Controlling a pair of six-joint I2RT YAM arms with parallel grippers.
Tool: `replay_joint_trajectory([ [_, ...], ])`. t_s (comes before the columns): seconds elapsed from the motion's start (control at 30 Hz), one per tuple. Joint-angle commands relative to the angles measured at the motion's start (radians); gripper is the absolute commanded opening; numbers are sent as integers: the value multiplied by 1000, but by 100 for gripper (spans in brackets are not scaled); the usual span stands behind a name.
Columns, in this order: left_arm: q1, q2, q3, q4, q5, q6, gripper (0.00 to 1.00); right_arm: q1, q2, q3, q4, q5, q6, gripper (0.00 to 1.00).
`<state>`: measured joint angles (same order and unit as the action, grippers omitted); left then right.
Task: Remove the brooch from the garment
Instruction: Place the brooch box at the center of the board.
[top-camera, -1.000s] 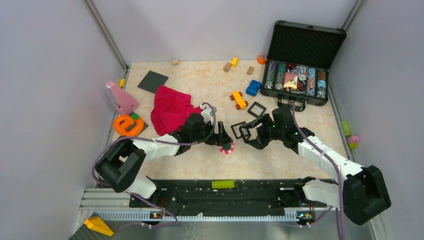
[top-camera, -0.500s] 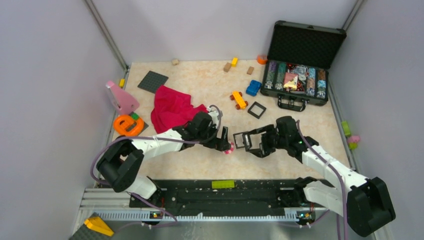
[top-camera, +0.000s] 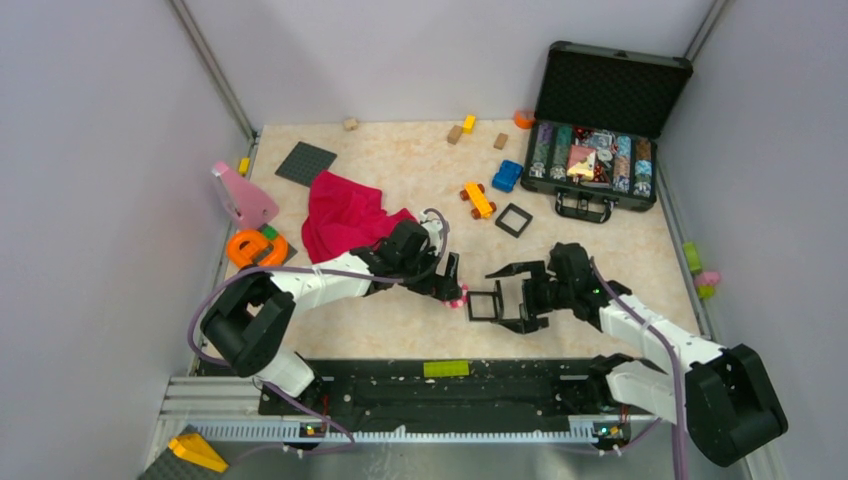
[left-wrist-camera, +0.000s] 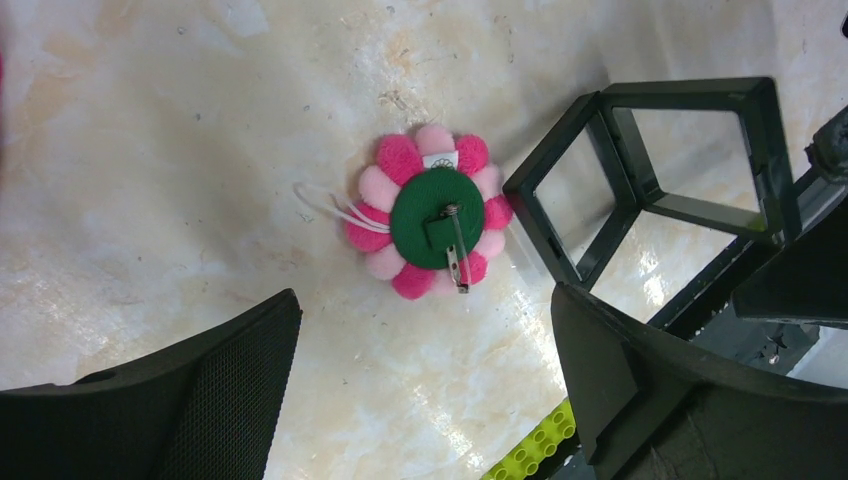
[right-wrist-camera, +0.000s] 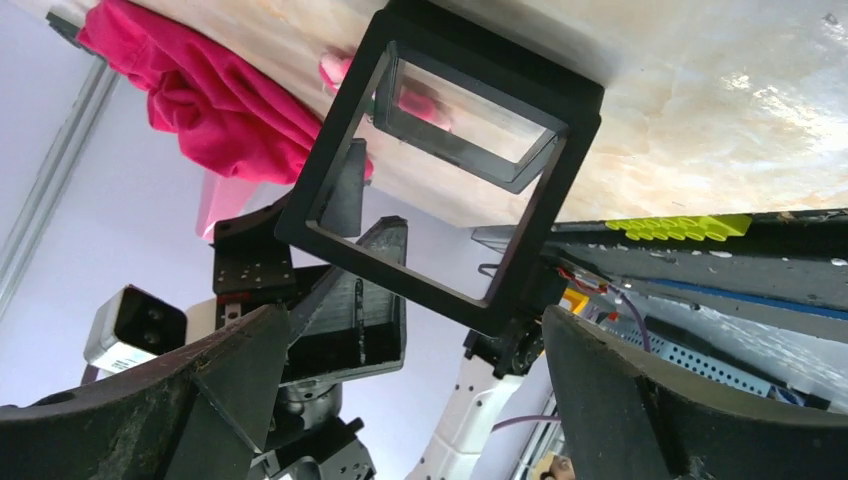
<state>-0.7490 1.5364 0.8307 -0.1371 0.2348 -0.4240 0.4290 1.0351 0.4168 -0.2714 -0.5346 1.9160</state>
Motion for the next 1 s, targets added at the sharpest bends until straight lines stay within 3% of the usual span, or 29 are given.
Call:
replay_joint_trajectory([
  [0.0,0,2,28,1,17,18,98,-36,8,47,-11,-25,-19,99],
  [0.13,2,-9,34,-24,12,37,98,-104,-6,180,-255,36,-249,99],
  [0.27,10,-12,35,-26,13,52,98,-152,32,374,-471,140,-593,99],
  [0.47,12,18,52,-15,35,106,98,-148,74,528,-543,279,-1177,99],
  [0.63,8,67,100,-46,48,155,97,-133,-30,412,-377,284,-1311,92],
  [0.83,-3,115,152,-103,5,153,76,-120,-19,401,-358,281,-1389,91],
  [0.97,-3,150,183,-135,26,136,80,-122,-28,391,-339,282,-1399,90],
])
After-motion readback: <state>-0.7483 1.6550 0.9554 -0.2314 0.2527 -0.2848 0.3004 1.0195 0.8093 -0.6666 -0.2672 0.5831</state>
